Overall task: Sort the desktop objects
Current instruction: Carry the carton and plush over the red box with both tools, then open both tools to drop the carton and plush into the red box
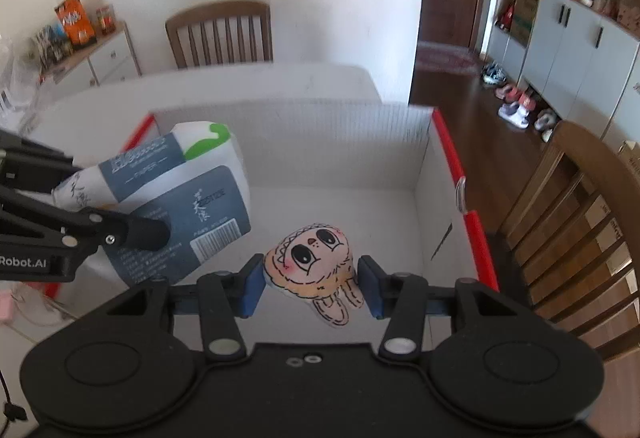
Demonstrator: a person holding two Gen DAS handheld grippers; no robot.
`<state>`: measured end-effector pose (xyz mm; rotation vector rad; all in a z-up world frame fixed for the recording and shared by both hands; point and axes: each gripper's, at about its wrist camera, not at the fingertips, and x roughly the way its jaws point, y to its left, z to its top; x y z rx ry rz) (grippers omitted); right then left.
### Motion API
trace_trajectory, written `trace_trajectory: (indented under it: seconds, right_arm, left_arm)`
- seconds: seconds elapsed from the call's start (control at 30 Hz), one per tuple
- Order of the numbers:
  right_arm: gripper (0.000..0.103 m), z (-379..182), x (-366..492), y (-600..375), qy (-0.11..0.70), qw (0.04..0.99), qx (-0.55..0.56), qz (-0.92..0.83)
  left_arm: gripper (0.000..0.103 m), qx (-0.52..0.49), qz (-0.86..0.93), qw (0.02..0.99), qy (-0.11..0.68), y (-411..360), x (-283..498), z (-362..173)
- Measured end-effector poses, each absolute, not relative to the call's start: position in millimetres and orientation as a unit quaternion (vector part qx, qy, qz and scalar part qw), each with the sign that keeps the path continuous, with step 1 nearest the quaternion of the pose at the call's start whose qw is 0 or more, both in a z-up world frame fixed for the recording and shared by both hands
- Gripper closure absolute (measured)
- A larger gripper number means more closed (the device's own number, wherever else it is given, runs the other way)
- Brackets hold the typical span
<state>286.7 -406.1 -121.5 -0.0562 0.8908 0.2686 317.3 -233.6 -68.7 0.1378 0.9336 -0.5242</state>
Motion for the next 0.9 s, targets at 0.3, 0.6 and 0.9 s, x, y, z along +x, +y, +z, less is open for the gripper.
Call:
trace_trajectory:
  seconds: [0.3,0.6,0.9]
  right_arm:
    - [0.054,-151,307,-407,0.475,0.865,-0.054,0.151]
    - [0.054,-169,310,-393,0.503,0.842,-0.089,0.172]
    - [0.052,-168,308,-394,0.508,0.838,-0.084,0.178]
  left_arm:
    - [0.077,0.118,-0.248,0.825,0.493,-257,345,-98]
    - [0.078,0.13,-0.236,0.805,0.529,-259,359,-116]
    - [0.078,0.116,-0.232,0.805,0.533,-260,364,-118]
